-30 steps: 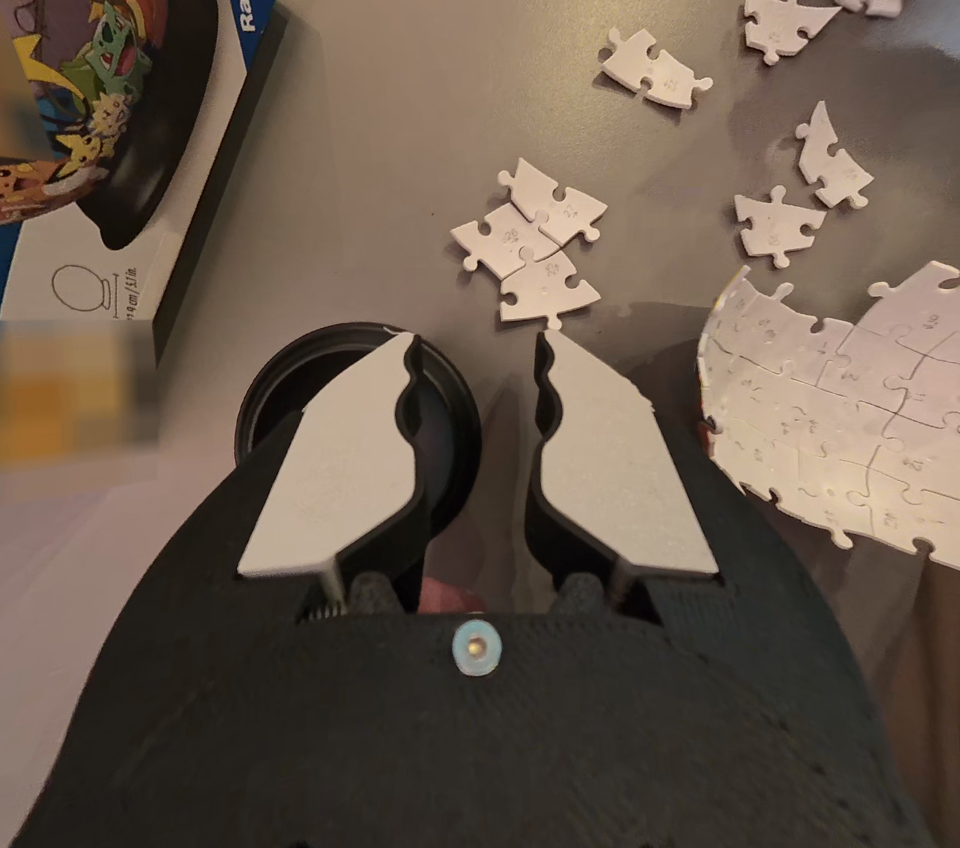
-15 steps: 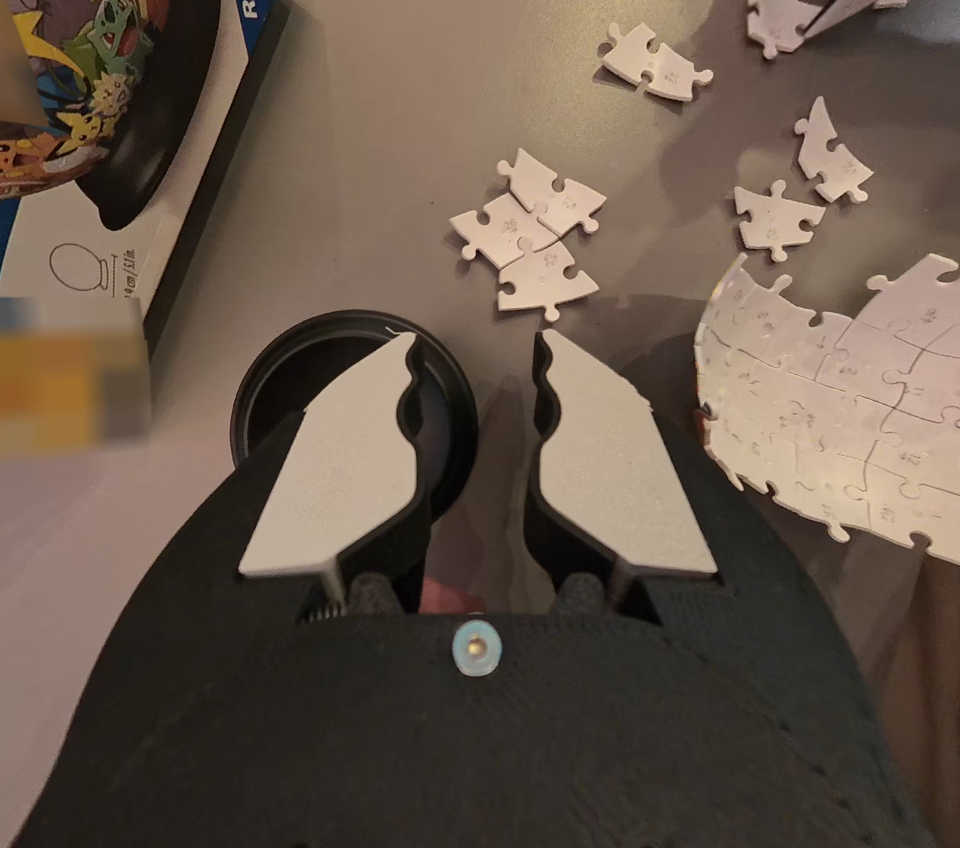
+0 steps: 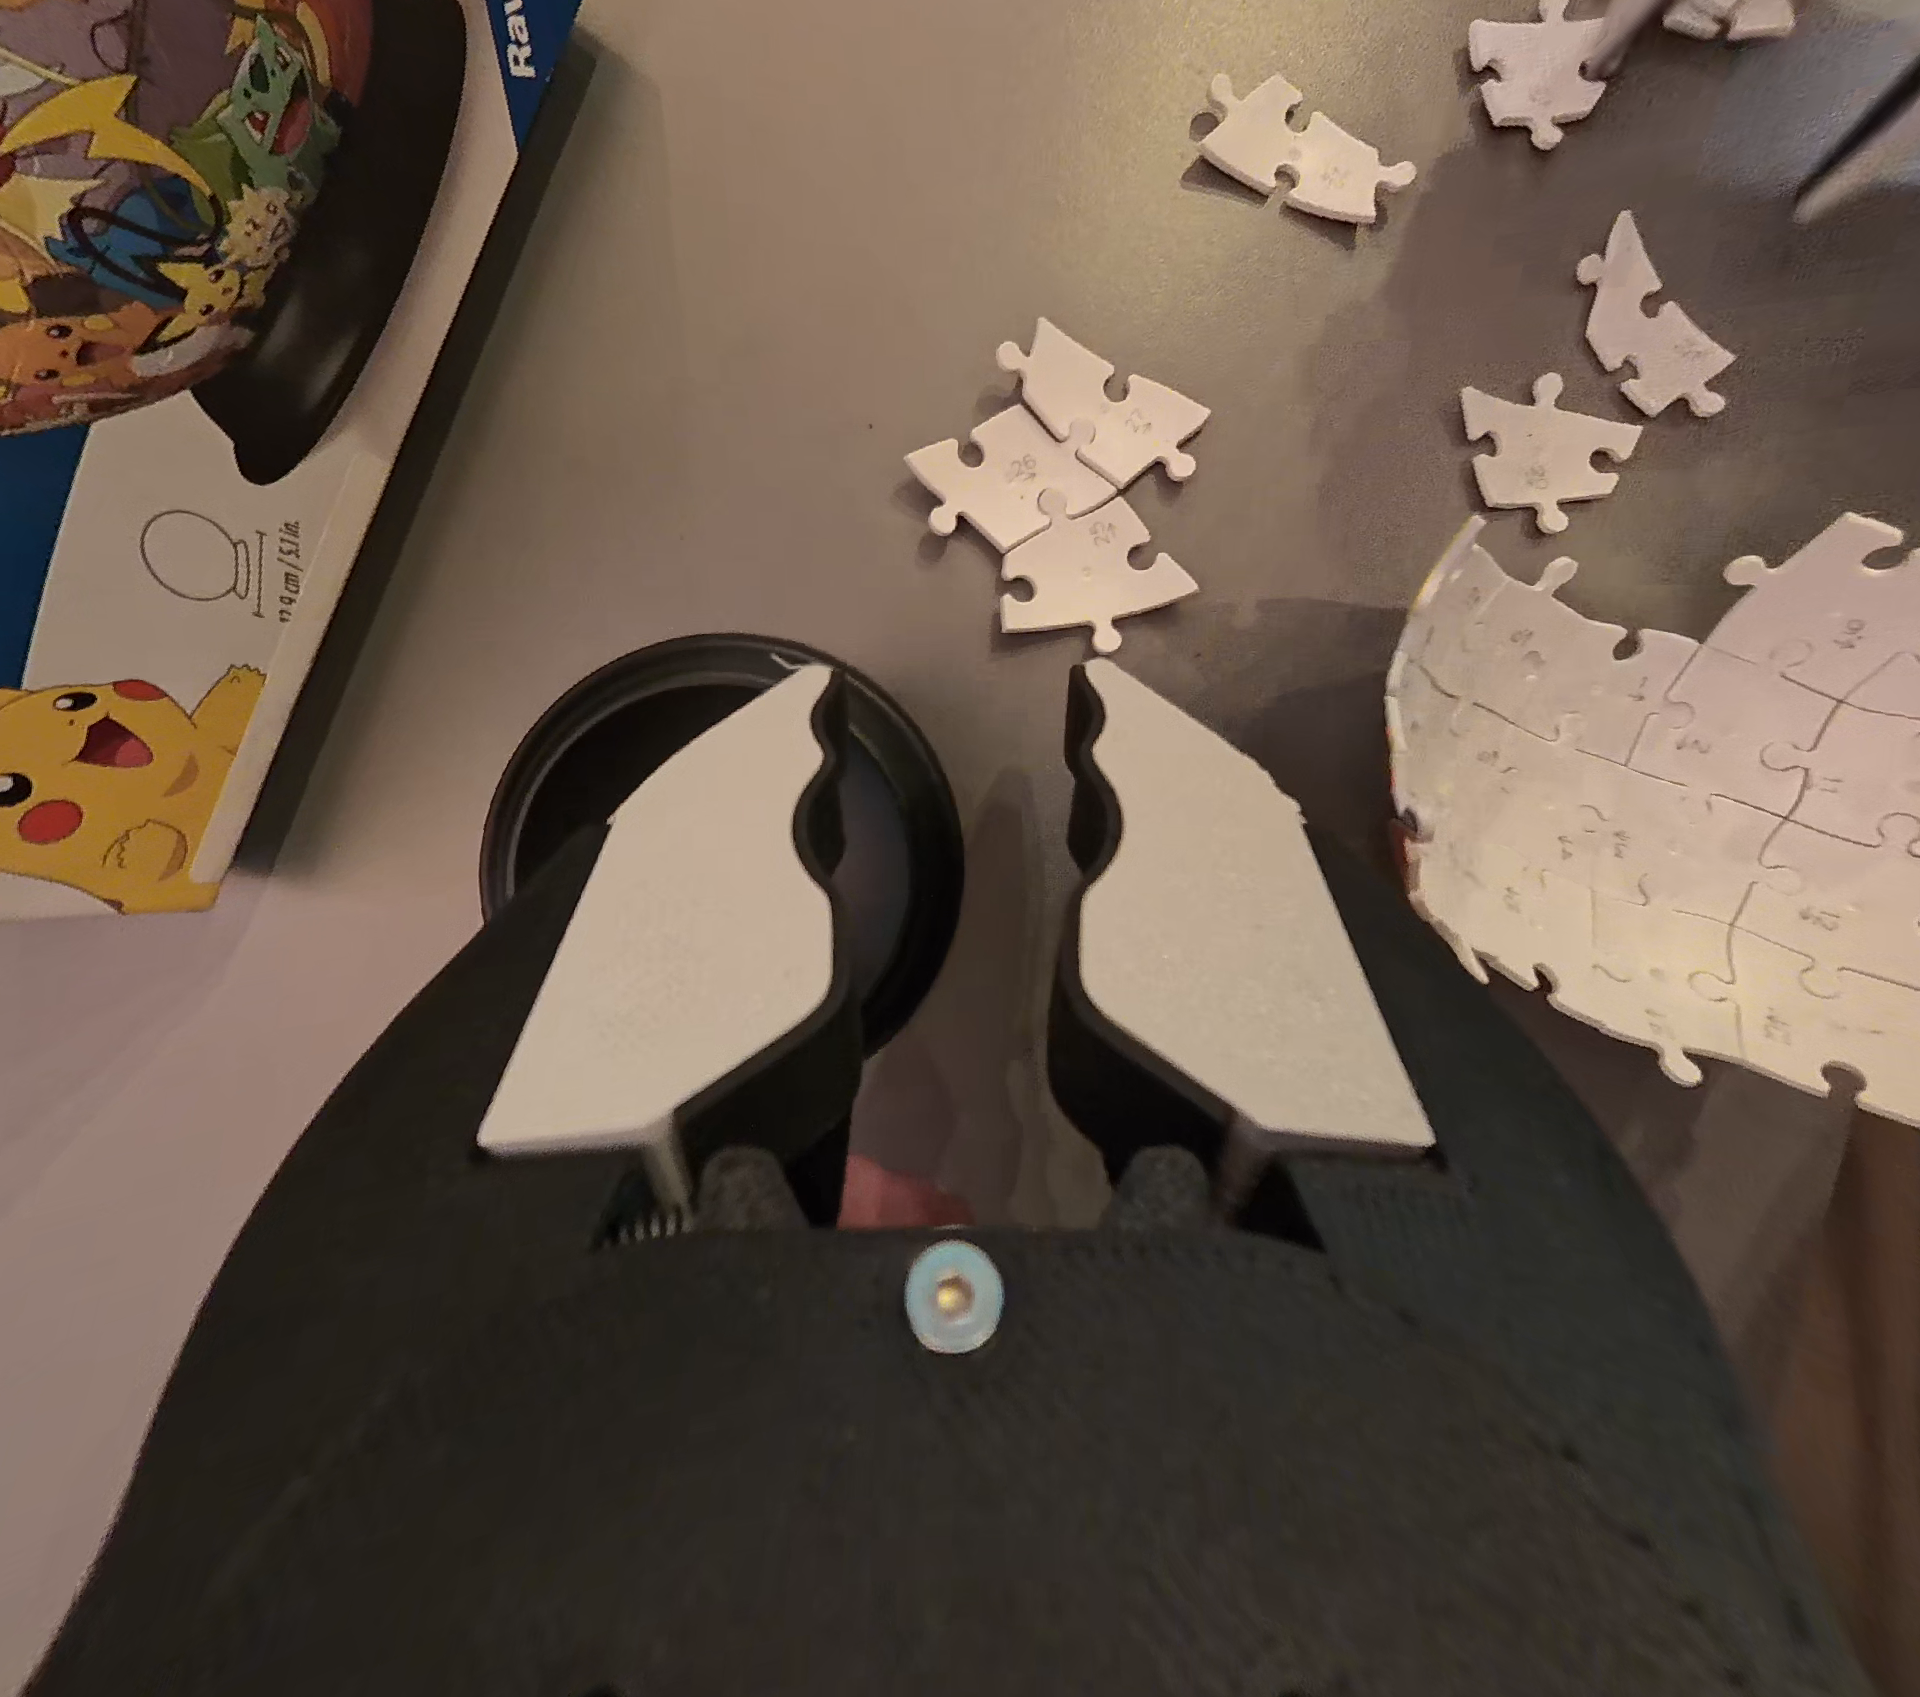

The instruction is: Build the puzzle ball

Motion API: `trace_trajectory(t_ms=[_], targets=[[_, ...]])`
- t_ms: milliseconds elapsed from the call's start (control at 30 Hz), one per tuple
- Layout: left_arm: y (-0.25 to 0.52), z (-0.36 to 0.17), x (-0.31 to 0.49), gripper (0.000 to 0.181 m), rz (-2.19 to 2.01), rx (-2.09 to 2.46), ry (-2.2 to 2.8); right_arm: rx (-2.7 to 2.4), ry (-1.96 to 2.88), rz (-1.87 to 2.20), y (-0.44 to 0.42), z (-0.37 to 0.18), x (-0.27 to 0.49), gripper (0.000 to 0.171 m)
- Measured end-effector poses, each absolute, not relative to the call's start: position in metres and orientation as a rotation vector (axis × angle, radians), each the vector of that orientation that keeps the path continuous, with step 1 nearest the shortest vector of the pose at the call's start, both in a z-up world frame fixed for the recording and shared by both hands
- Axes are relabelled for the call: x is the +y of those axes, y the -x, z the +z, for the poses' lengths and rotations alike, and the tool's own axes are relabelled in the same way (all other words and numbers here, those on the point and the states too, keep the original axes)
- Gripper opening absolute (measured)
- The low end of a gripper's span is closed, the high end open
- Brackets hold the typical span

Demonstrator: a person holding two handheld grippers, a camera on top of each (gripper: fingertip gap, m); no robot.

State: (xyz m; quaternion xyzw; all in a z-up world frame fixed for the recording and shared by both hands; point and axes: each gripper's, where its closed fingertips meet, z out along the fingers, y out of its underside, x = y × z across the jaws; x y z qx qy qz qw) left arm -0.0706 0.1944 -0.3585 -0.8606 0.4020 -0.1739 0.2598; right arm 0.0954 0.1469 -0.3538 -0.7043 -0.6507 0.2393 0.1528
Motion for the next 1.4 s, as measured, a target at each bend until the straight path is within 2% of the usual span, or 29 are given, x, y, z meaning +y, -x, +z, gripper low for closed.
trace_trajectory(t_ms=[100, 200, 367, 800, 1000, 1067, 1200, 1300, 1400], targets=[[0.067, -0.358, 0.193, 0.04, -0.481, 1.098, 2.323, -1.948, 2.026, 0.601, -0.085, -0.373, 0.134, 0.038], [0.065, -0.359, 0.193, 0.041, -0.485, 1.109, 2.318, -1.957, 2.012, 0.606, -0.08, -0.374, 0.131, 0.015], [0.063, -0.365, 0.198, 0.042, -0.427, 1.164, 2.317, -1.933, 2.018, 0.644, -0.081, -0.374, 0.133, 0.002], [0.03, -0.373, 0.237, 0.045, -0.285, 1.357, 2.242, -1.916, 1.948, 0.725, -0.07, -0.353, 0.158, 0.0], [0.026, -0.368, 0.249, 0.045, -0.261, 1.361, 2.227, -1.977, 1.895, 0.757, -0.064, -0.339, 0.14, 0.028], [0.028, -0.366, 0.245, 0.045, -0.268, 1.359, 2.219, -2.022, 1.911, 0.727, -0.068, -0.347, 0.124, 0.05], [0.032, -0.37, 0.235, 0.045, -0.256, 1.379, 2.222, -2.028, 1.921, 0.638, -0.069, -0.371, 0.095, 0.039], [0.034, -0.371, 0.232, 0.045, -0.264, 1.369, 2.225, -1.877, 1.971, 0.597, -0.061, -0.374, 0.098, 0.02], [0.033, -0.369, 0.23, 0.045, -0.276, 1.358, 2.22, -1.824, 1.989, 0.594, -0.06, -0.374, 0.1, 0.019]])
